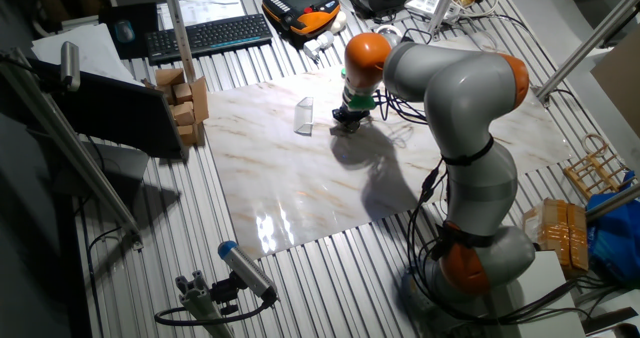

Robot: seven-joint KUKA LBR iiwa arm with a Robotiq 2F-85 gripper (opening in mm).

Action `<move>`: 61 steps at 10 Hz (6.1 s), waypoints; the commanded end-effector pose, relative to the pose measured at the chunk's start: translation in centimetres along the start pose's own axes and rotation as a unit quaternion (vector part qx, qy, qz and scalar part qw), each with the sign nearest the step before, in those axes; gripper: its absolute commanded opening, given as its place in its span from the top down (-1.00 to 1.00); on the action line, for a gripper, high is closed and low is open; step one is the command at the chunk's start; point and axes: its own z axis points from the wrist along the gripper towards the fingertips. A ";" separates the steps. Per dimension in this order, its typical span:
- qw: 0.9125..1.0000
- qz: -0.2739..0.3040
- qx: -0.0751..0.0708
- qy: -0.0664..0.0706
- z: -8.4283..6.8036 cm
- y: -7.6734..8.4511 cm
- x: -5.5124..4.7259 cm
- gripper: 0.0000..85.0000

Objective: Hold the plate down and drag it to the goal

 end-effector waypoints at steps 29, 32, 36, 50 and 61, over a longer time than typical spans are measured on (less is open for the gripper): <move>0.999 -0.046 -0.012 -0.004 -0.3 0.1 -0.2 1.00; 0.999 -0.054 -0.005 -0.006 -0.3 0.1 -0.2 1.00; 1.000 0.009 0.010 -0.006 -0.3 0.1 -0.2 1.00; 0.997 0.077 0.001 0.005 -0.3 0.3 -0.3 1.00; 0.997 0.078 -0.001 0.009 -0.1 2.2 -0.8 1.00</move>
